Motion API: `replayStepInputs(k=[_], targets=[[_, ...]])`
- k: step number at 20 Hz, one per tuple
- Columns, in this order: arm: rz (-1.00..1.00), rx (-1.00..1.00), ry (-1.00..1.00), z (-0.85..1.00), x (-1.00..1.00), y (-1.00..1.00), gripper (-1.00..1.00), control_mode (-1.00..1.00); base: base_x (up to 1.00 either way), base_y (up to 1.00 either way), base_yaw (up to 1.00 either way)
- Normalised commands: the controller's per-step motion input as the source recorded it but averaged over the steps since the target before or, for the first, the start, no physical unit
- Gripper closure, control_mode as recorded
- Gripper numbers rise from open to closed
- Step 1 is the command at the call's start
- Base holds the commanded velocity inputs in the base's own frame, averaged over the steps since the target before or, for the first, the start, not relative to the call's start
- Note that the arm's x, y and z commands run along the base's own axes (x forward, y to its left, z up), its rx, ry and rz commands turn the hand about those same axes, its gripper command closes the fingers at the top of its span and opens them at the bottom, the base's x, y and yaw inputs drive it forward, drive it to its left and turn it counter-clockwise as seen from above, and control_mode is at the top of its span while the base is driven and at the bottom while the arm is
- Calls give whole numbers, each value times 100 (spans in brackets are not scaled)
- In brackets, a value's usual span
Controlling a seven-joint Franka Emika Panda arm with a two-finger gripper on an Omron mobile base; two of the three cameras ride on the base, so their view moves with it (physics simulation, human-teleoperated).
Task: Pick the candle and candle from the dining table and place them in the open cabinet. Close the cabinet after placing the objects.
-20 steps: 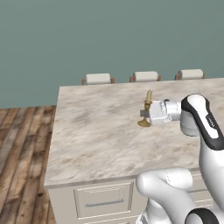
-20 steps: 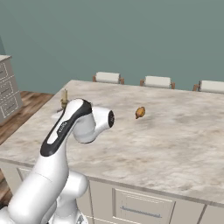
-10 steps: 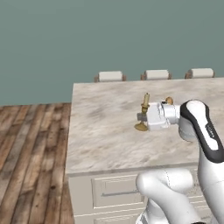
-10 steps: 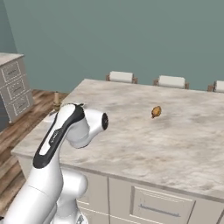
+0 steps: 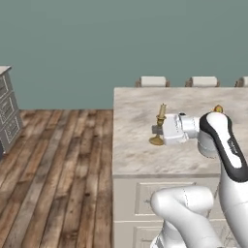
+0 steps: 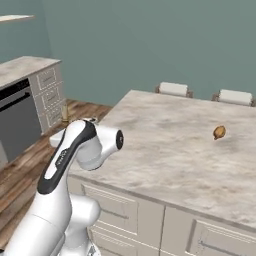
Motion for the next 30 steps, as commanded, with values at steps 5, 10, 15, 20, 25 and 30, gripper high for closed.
replayStepInputs(k=[5,10,15,20,25,30], targets=[[0,0,0,0,0,0,100,100,-20,65,32],[0,0,0,0,0,0,100,100,-16,67,35],[0,0,0,0,0,0,100,100,-12,62,35],[0,0,0,0,0,0,100,100,-11,68,37],[0,0,0,0,0,0,100,100,-8,48,40],[0,0,0,0,0,0,100,100,-17,50,40]])
